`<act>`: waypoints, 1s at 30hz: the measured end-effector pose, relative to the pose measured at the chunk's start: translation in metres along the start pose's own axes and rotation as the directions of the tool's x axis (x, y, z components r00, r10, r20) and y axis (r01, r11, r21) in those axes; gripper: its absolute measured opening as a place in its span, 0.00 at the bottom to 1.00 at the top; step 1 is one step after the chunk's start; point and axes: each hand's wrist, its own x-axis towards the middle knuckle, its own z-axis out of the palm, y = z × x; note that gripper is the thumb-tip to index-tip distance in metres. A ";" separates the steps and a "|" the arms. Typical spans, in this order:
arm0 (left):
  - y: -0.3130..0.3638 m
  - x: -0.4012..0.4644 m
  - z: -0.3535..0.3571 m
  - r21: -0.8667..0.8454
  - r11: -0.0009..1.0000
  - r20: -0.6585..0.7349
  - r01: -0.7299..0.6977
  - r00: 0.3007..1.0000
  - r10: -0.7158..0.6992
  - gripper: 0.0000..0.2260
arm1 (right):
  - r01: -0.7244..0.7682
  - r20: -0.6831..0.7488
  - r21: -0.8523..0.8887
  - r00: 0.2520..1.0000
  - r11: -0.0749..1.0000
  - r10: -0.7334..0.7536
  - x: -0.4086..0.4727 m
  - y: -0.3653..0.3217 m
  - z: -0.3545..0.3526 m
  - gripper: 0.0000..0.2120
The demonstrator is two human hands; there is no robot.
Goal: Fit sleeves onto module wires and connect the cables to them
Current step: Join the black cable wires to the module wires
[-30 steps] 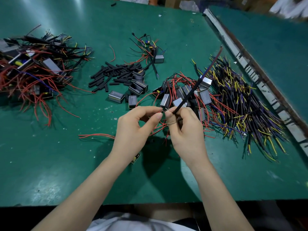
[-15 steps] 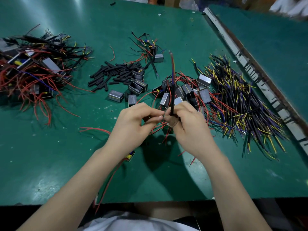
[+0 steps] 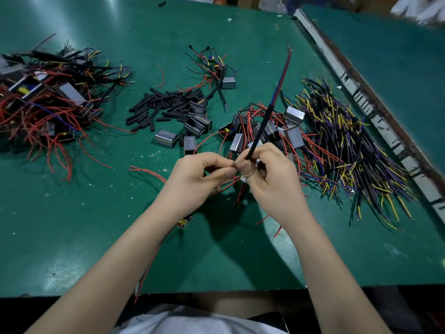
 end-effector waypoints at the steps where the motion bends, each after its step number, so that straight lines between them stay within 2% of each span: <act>1: 0.000 0.000 0.000 -0.012 1.000 -0.015 0.013 1.000 -0.013 0.07 | -0.016 0.003 0.007 1.000 1.000 0.016 0.001 0.000 0.000 0.08; 3: 0.000 -0.001 -0.002 0.067 0.998 -0.014 -0.012 1.000 0.012 0.07 | -0.025 0.012 -0.006 1.000 1.000 0.026 0.001 -0.001 0.001 0.06; 7: 0.001 -0.004 -0.002 0.262 0.953 -0.054 -0.151 0.984 0.171 0.02 | -0.072 0.020 -0.006 0.997 0.997 0.072 0.000 -0.004 0.003 0.08; 17: -0.008 -0.014 0.012 0.309 0.931 -0.303 -0.193 0.908 0.289 0.03 | -0.348 0.026 0.238 0.936 0.907 0.352 -0.001 -0.011 0.015 0.12; 20: -0.012 -0.015 0.014 0.337 0.910 -0.344 -0.239 0.869 0.356 0.04 | -0.391 0.050 0.290 0.918 0.874 0.394 0.001 -0.015 0.018 0.14; 25: -0.014 -0.015 0.014 0.383 0.854 -0.346 -0.352 0.802 0.486 0.04 | -0.395 0.055 0.253 0.917 0.883 0.395 0.001 -0.015 0.015 0.18; 28: -0.012 -0.015 0.012 0.320 0.880 -0.349 -0.350 0.820 0.453 0.04 | -0.354 0.059 0.220 0.935 0.909 0.350 0.001 -0.018 0.013 0.18; 30: -0.009 -0.016 0.011 0.200 0.938 -0.385 -0.282 0.858 0.340 0.04 | -0.297 0.070 0.146 0.955 0.944 0.289 0.001 -0.020 0.011 0.18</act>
